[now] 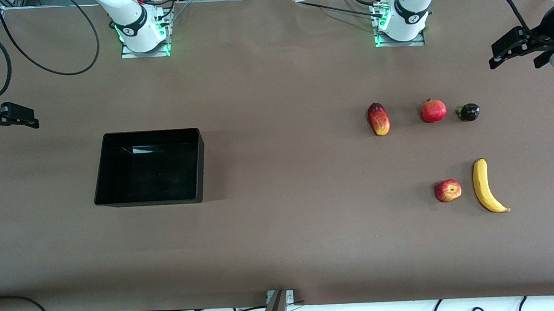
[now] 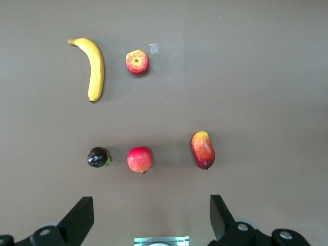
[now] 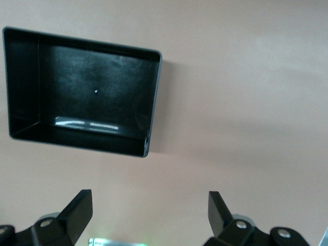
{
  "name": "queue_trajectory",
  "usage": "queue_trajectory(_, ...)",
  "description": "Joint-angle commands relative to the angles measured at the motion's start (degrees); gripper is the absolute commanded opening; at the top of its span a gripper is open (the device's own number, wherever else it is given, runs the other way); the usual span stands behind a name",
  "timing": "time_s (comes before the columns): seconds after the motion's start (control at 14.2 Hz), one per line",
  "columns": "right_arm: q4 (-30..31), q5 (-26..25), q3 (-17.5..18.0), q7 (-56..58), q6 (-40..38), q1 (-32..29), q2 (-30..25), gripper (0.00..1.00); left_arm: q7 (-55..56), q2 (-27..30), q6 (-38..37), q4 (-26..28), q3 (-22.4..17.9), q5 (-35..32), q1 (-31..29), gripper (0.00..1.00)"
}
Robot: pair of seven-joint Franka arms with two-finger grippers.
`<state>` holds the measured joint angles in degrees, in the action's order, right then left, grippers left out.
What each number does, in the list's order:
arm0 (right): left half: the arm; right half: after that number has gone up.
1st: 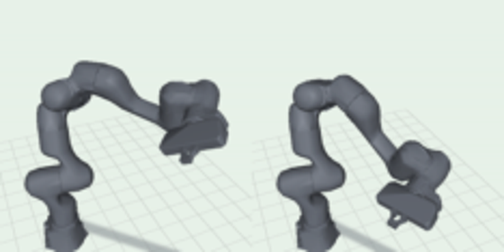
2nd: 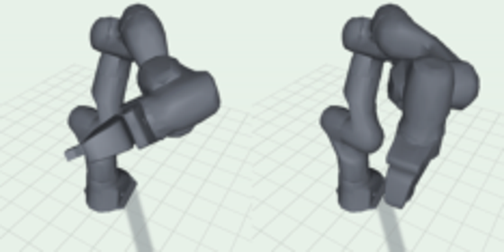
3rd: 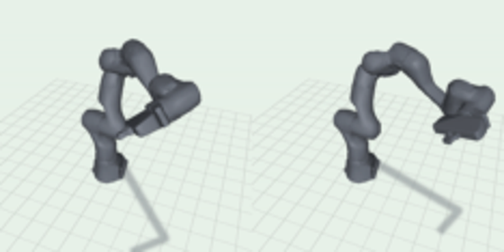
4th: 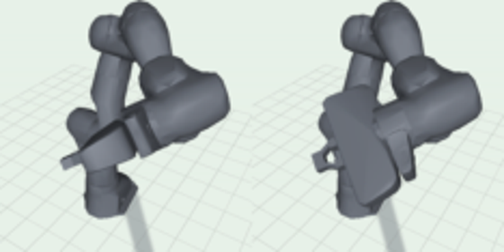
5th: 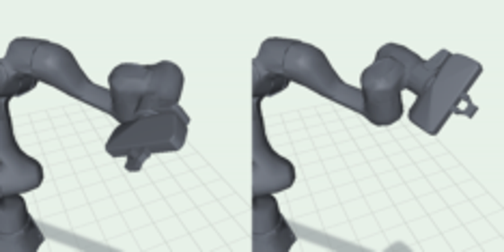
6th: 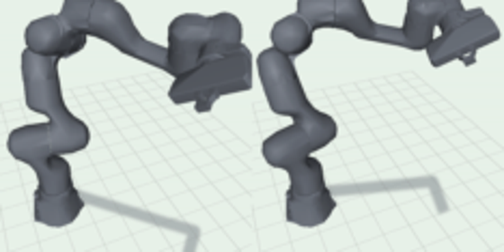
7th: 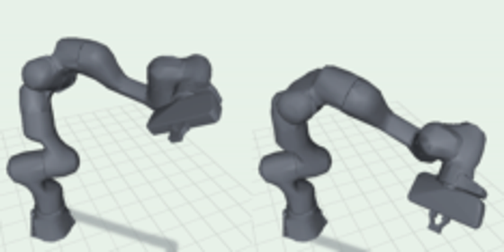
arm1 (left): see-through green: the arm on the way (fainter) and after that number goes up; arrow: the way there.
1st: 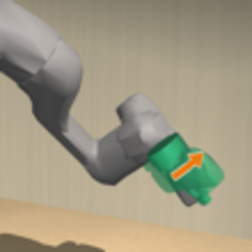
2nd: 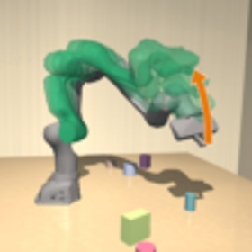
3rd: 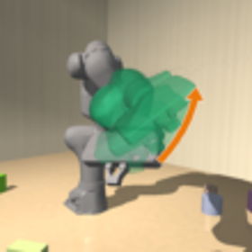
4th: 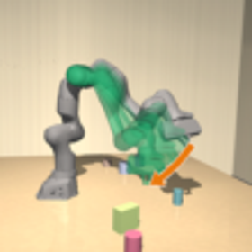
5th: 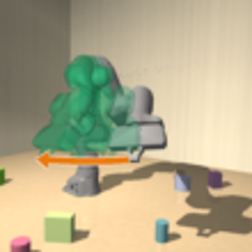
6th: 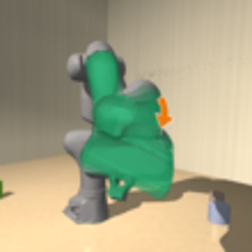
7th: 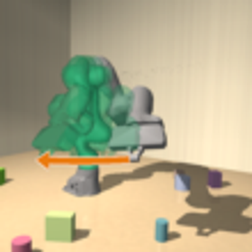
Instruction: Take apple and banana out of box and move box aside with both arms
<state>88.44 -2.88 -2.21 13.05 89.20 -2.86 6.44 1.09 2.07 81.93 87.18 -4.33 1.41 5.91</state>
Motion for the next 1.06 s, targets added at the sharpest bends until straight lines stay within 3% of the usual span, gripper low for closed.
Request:
queue_trajectory(0.0, 8.8, -0.7, 4.5, -1.7, 4.1, -5.2, -6.7, 1.0, 0.8, 1.4, 0.4, 1.5, 0.8, -0.1, -0.7, 1.0)
queue_trajectory(0.57, 8.3, -1.2, 4.1, -1.6, 7.7, -5.4, -7.1, 1.0, 2.9, 1.3, -0.5, 3.7, 0.8, -0.4, -0.7, 1.0)
queue_trajectory(0.99, 7.5, -0.5, 3.9, -1.5, 3.5, -5.4, -7.8, 1.0, 4.6, 1.3, -0.5, 4.8, 0.8, -0.8, -0.7, 1.0)
